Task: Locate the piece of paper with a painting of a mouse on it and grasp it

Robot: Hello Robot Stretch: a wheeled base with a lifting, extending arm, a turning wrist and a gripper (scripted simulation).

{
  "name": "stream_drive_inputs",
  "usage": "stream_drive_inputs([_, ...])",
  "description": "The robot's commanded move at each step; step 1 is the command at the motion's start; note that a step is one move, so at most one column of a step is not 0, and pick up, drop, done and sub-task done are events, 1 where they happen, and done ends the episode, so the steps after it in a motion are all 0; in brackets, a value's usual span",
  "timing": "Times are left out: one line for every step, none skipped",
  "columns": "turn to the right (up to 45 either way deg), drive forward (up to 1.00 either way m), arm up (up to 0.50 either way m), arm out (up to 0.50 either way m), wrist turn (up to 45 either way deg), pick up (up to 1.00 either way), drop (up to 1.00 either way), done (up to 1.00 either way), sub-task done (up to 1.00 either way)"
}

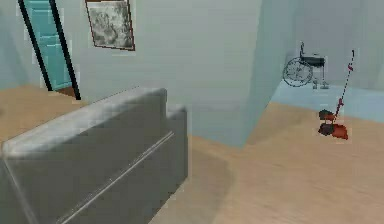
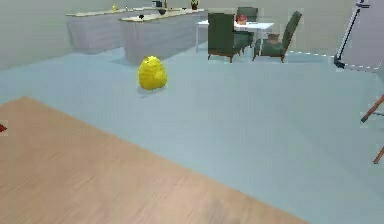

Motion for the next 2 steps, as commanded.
stream_drive_inputs([21.0,0.00,0.00,0.00,0.0,0.00,0.00,0.00,0.00])
stream_drive_inputs([0.0,1.00,0.00,0.00,0.0,0.00,0.00,0.00,0.00])
